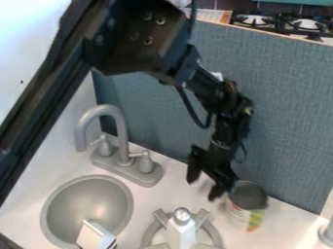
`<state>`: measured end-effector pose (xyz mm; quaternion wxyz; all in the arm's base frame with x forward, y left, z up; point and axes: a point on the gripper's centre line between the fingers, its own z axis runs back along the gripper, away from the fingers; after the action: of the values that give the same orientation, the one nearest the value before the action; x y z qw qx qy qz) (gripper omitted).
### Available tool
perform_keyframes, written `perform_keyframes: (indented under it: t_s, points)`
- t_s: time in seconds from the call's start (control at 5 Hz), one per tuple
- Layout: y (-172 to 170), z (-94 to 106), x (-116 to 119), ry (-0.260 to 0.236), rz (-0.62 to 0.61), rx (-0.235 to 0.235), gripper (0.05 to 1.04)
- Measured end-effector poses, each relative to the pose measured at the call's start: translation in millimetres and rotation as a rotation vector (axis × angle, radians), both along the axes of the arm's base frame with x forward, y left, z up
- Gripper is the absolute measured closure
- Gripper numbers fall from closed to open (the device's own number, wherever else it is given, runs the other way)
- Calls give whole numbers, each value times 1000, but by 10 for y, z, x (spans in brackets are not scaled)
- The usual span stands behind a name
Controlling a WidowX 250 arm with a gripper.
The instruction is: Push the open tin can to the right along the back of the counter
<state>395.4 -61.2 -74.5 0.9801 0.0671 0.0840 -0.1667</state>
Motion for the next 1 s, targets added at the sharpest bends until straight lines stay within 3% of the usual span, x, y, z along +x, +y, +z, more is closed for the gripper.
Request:
perform_keyframes:
  t_s: [0.4,0.6,0.8,1.0]
  points:
    - [-603,-23,-80,-7,-80,-141,85]
    - [-691,-3,-123,-30,-77,-160,85]
    - [-605,339,-202,-53,-52,-125,85]
    - [-402,701,-590,6,17,-39,85]
